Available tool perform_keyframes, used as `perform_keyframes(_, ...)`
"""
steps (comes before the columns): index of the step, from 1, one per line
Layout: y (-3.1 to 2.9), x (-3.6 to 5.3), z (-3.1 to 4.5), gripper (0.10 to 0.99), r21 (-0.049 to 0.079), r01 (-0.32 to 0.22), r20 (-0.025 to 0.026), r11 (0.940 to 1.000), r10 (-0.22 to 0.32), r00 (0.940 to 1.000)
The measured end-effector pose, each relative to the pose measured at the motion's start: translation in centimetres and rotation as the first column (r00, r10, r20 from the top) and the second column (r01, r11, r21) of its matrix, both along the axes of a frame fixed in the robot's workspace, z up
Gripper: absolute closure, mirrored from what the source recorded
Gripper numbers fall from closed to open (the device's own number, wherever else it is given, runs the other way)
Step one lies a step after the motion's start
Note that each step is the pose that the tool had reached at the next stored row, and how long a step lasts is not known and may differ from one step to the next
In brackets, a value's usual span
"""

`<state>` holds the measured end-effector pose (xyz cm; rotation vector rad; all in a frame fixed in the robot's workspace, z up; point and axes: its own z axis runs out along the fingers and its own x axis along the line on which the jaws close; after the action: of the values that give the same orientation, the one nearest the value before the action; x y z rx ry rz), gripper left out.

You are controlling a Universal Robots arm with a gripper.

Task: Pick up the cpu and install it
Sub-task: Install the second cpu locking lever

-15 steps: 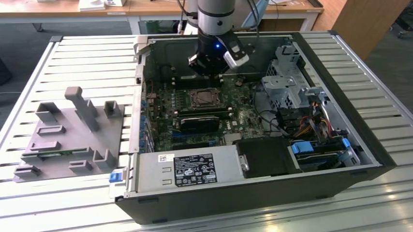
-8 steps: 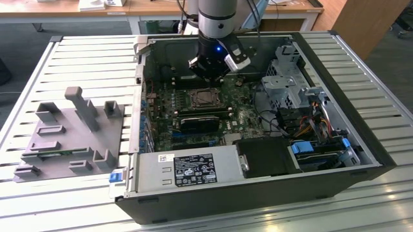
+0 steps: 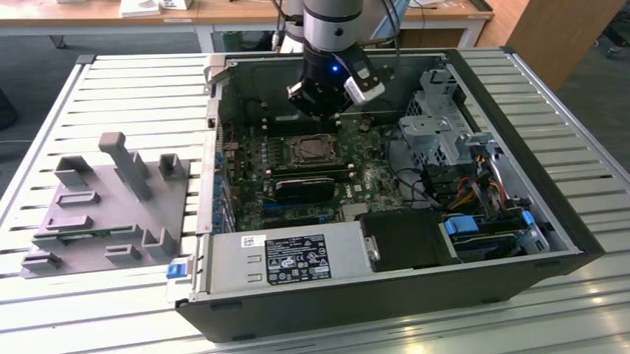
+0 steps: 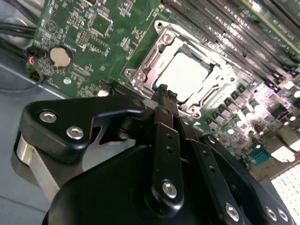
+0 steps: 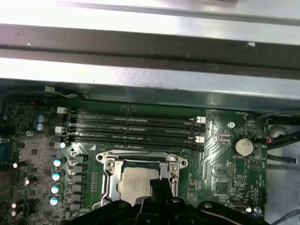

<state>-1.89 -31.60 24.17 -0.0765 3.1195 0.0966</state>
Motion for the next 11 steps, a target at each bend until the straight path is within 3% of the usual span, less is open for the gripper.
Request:
perform_keyframes(3,-0.68,-0.01,-0.01,0.98,0.0,0.0,-0.0001,1.0,0.0,1.0)
perform_keyframes(8,-2.58,-0.01,-0.04,0.98,0.0,0.0,-0.0003,1.0,0.0,1.0)
perform_keyframes(11,-3.35,-0.02,-0.05,0.98,0.001,0.0,-0.0063,1.0,0.0,1.0)
